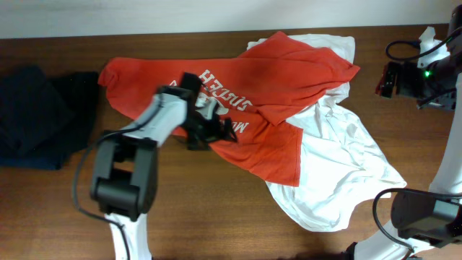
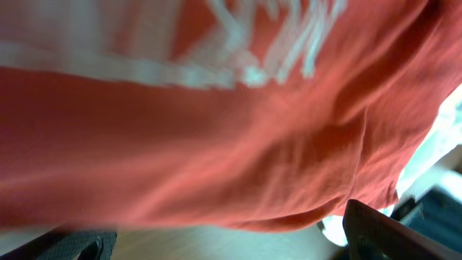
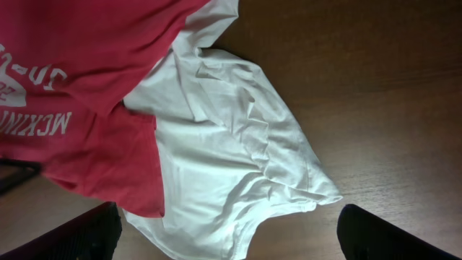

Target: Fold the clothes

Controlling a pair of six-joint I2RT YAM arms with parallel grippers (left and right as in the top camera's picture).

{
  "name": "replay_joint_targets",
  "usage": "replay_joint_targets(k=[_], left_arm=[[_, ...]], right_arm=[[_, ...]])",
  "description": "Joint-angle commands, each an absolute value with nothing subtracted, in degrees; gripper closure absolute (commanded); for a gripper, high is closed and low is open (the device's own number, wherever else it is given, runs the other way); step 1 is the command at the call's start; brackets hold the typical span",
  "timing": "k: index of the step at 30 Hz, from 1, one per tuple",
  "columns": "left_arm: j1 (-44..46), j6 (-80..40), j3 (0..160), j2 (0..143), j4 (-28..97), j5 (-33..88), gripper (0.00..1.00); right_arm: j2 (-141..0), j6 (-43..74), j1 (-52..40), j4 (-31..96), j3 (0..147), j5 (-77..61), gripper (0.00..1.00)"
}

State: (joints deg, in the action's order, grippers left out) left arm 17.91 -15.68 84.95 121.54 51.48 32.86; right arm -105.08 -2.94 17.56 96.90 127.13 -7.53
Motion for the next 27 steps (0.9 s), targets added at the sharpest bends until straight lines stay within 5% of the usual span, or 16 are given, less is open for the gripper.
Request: replay_joint_targets(k=[1, 3, 6, 7, 10, 12, 13, 16, 19, 27], left_arm=[[24.6, -21.76, 84.42, 125.36, 51.46, 36.07, 0.01], [27.9, -23.2, 84.42, 126.32, 47.81, 35.77, 0.03], [29.21, -24.84, 84.42, 126.39, 47.62, 28.91, 0.94], [28.58, -24.84, 84.42, 126.37, 49.34, 26.22, 1.0], [22.83, -23.94, 84.49, 126.13, 57.87, 19.14, 1.0], [15.2, -20.16, 84.49, 125.49, 63.4, 17.23, 1.0], [9.3, -19.59, 84.49, 124.75, 65.3, 16.69, 1.0], [-2.74, -19.62, 84.49, 122.1, 64.97, 18.15, 1.0], [-9.45, -19.62, 84.49, 121.14, 64.58, 18.85, 1.0], [-5.23, -19.64, 84.49, 121.14, 63.44, 18.81, 1.0]], right_arm=[[-105.51, -2.48, 17.65, 96.92, 127.28, -7.44, 0.01], [-105.51, -2.48, 17.65, 96.92, 127.28, -7.44, 0.01], [-105.51, -2.48, 17.65, 96.84, 127.28, -7.22, 0.01], [-105.54, -2.5, 17.65, 96.71, 127.28, -6.9, 0.01], [-106.15, -2.5, 17.65, 96.71, 127.28, -6.83, 0.0], [-107.63, -2.5, 17.65, 96.66, 126.85, -6.98, 0.13], [-109.84, -2.5, 17.45, 96.64, 125.29, -8.12, 0.43], [-114.06, -6.09, 14.96, 95.02, 119.09, -15.27, 0.95], [-116.66, -8.8, 6.66, 80.64, 104.25, -19.9, 0.96], [-116.75, -8.03, -7.25, 47.22, 83.42, -23.35, 0.96]])
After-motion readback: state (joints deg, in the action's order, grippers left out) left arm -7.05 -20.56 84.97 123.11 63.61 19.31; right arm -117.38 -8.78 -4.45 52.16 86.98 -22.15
